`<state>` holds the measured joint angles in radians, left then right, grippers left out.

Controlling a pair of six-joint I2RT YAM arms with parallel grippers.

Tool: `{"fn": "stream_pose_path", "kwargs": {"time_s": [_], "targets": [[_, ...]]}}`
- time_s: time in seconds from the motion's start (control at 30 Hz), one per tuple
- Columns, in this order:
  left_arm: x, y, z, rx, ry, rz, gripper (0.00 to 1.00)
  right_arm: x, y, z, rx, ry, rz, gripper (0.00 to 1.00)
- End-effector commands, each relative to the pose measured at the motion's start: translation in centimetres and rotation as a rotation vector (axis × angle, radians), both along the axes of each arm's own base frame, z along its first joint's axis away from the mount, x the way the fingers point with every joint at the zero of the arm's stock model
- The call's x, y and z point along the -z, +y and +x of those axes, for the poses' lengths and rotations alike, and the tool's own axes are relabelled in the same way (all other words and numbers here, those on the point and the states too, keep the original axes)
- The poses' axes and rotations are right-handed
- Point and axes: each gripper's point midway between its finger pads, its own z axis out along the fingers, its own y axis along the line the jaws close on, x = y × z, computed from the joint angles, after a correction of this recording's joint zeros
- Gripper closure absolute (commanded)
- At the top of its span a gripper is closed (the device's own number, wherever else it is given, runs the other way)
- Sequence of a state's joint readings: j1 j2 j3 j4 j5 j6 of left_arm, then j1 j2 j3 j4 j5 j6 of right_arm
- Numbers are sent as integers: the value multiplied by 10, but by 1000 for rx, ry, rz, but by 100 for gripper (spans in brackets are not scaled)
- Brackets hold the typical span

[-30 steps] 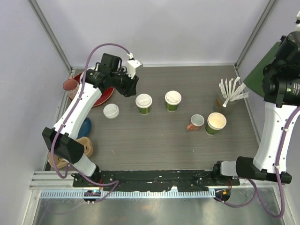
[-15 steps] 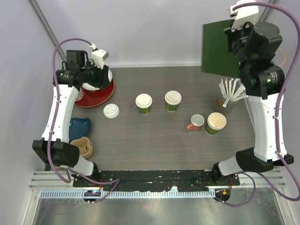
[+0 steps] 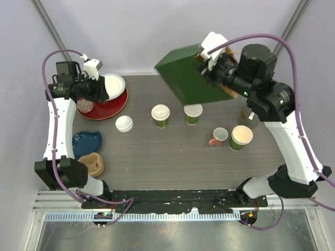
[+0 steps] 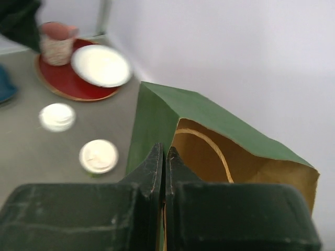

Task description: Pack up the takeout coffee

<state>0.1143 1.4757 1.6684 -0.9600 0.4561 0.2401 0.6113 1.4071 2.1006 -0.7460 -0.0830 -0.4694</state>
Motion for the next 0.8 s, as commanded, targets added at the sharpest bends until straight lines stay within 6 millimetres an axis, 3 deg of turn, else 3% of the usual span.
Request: {"fn": "stream_pose_path", "kwargs": {"time_s": [0.0,0.27,0.37,0.47,0.53,0.6,0.77], "targets": [[-11,-1,-12,4,-23,-26,55,24,44,-45,-178,84,-84,99],[-10,1,-14,-1,-17,-25,55,70,76,-97,-263,170,-222,99],[-10,1,-15,-1,-16,-21,55,99,90,-108,-278,202,-309,99],[-8,4,-16,-8,-16,-8,55,144,110,-107,-280,225,-419,99],[-8,4,-17,-9,-16,-6,55,182,124,-114,-326,251,-531,99],[-8,4,-18,-6,-15,-4,55,207,134,-125,-380,272,-604,99],[-4,3,-19,1,-6,-7,55,238,150,-135,-465,310,-661,99]]}}
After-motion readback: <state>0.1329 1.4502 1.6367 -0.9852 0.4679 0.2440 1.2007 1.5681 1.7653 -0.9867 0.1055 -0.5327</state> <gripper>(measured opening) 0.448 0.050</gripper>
